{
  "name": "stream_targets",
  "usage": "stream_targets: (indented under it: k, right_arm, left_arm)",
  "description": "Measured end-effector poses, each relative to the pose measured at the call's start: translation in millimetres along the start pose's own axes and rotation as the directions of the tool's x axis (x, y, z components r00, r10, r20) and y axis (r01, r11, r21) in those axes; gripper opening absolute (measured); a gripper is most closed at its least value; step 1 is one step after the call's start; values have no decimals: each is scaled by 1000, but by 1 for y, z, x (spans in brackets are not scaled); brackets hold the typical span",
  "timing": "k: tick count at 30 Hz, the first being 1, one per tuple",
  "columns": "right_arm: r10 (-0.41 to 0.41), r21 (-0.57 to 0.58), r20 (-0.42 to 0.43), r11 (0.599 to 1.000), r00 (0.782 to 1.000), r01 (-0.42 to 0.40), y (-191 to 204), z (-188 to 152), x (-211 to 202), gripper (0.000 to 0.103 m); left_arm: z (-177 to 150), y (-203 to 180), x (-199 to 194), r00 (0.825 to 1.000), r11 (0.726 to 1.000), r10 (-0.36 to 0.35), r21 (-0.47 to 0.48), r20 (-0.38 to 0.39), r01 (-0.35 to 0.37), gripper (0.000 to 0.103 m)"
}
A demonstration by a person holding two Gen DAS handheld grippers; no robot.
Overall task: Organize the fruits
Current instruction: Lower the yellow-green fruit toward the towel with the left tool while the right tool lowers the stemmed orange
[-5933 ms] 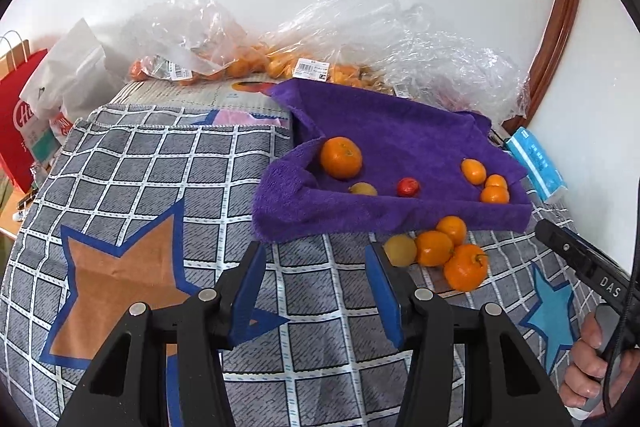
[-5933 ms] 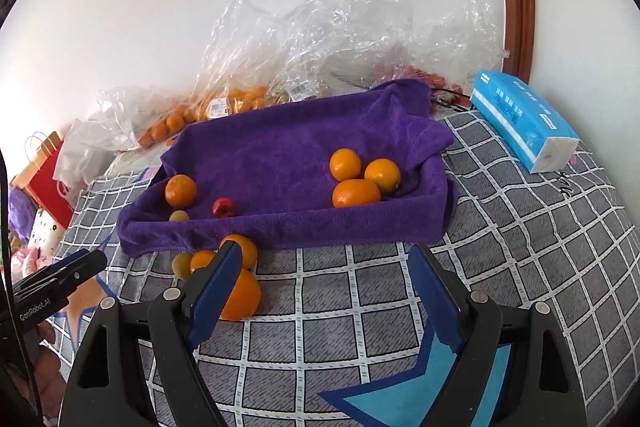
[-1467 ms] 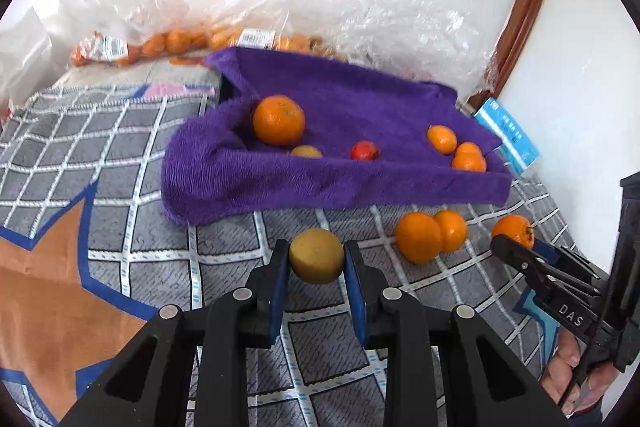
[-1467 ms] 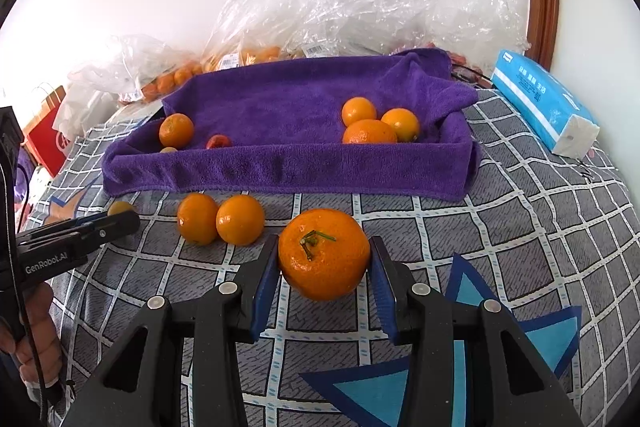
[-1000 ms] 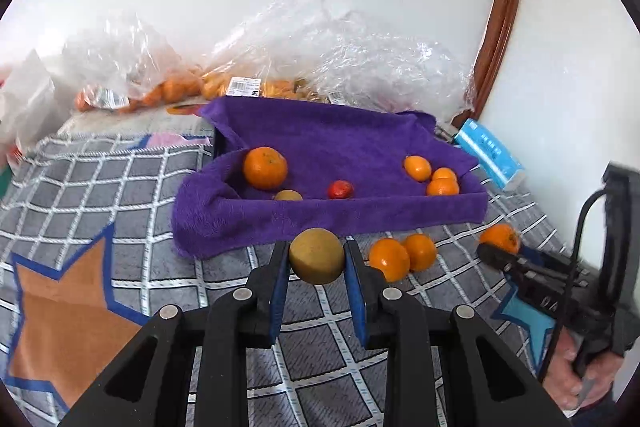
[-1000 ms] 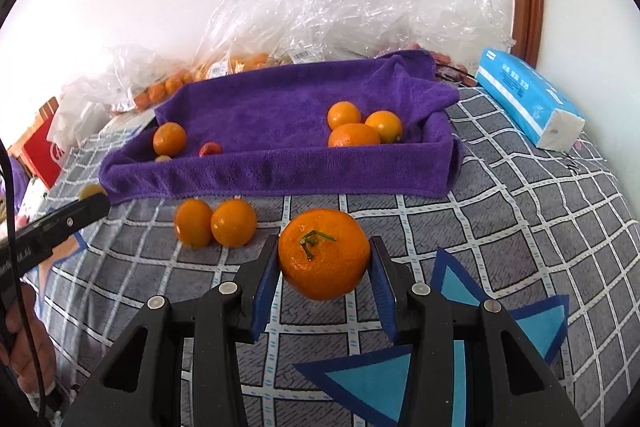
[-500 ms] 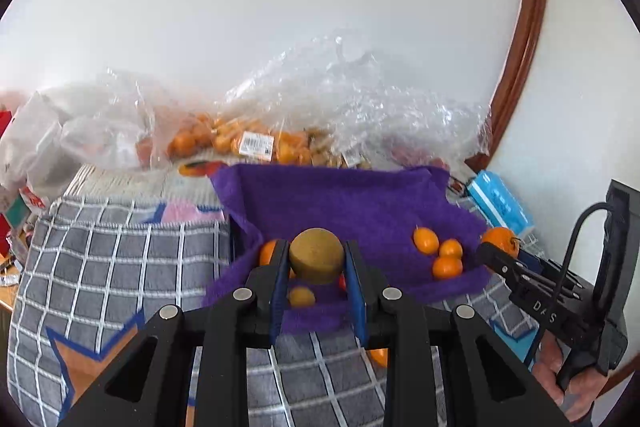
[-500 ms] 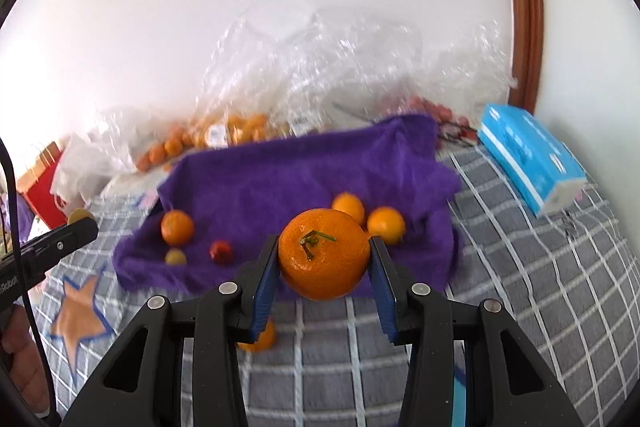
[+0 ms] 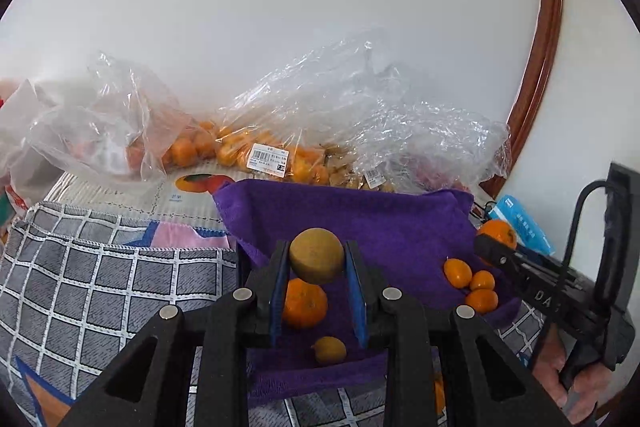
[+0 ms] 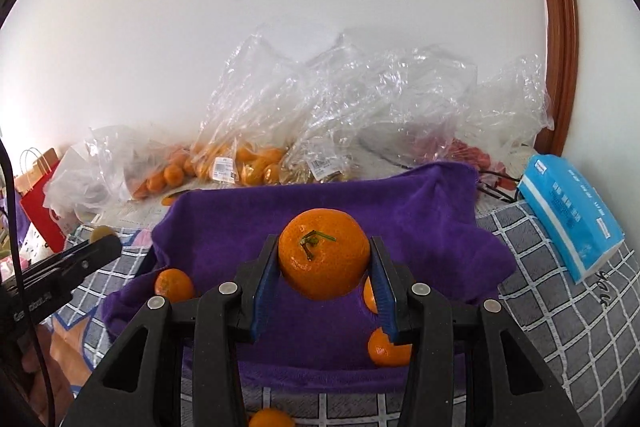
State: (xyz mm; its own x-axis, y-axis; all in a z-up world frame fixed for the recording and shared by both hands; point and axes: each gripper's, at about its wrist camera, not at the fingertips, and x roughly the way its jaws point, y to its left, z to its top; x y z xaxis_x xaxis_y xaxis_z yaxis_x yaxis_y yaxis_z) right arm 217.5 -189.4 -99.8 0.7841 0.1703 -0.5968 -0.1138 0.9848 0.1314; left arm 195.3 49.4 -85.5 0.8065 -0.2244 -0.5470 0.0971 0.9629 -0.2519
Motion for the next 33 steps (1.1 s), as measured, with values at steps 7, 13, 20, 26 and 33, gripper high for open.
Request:
stream_targets:
  k: [7, 13, 20, 26, 33]
  right_arm:
    - [-28, 15, -6, 1000, 1000, 28, -17, -10, 11, 43]
    - [10, 66, -51, 998, 999, -7, -27, -15, 24, 43]
    - [25, 33, -81, 999, 996, -22, -17, -23, 32, 43]
    - [26, -4, -94, 1000, 995, -26, -7, -27, 34, 43]
    - [24, 7, -121, 1000, 992, -23, -10, -27, 40, 43]
  left_arm:
    - [-7, 11, 13, 1000, 998, -30, -62, 0, 30, 26]
    - [-10, 23, 19, 998, 990, -56, -128, -4, 55, 26]
    - [-13, 21, 26, 999, 994, -44, -101, -21, 41, 26]
    - [-16, 22, 31, 998, 993, -49, -106, -29, 45, 26]
    - [-18, 22, 33, 998, 994, -52, -102, -33, 48, 26]
